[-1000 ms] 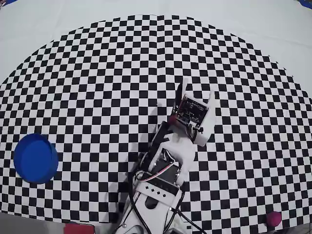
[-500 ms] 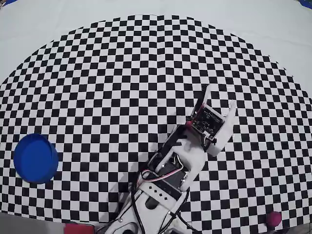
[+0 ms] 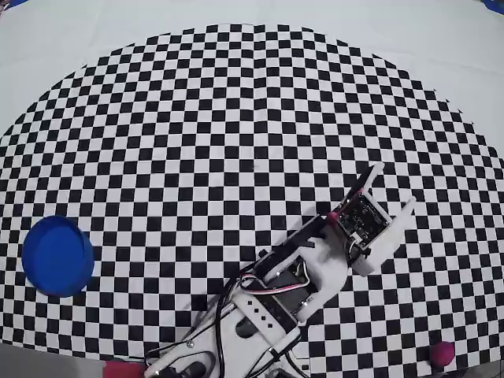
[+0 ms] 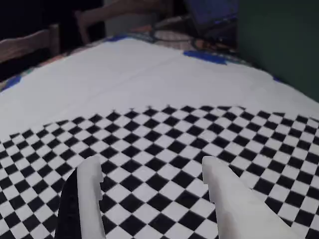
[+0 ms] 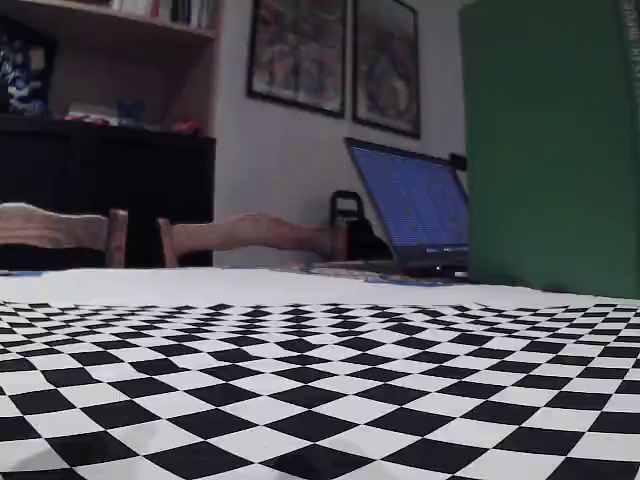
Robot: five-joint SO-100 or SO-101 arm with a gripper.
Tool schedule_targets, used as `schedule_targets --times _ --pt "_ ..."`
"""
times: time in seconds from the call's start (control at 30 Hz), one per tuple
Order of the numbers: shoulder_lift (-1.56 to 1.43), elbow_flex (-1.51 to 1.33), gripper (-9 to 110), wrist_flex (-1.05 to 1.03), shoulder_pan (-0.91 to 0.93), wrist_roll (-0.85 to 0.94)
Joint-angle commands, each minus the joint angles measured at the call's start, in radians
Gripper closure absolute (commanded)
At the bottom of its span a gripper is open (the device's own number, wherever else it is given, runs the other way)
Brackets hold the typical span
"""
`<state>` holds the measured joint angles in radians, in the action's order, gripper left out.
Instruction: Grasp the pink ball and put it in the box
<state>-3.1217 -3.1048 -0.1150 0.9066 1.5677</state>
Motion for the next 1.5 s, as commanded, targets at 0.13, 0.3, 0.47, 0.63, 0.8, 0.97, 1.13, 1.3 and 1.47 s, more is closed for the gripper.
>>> schedule_targets --times 0.13,0.3,0.47,0.63,0.8,0.97,1.13,1.3,1.47 --pt "0.002 -0.008 79 0.025 0.077 0.011" --pt "0.008 -0.008 79 0.026 0.149 0.011" --pt "0.008 -0.008 79 0.026 0.204 0.011" --pt "0.012 -0.008 79 0.026 0.288 0.011" --pt "0.014 -0.008 79 0.021 0.362 0.011" --pt "0.018 -0.008 73 0.020 0.405 0.011" --pt "0.020 -0.008 71 0.020 0.443 0.009" --pt "0.021 -0.008 71 0.020 0.486 0.009" --pt "0.021 -0.008 71 0.020 0.526 0.009"
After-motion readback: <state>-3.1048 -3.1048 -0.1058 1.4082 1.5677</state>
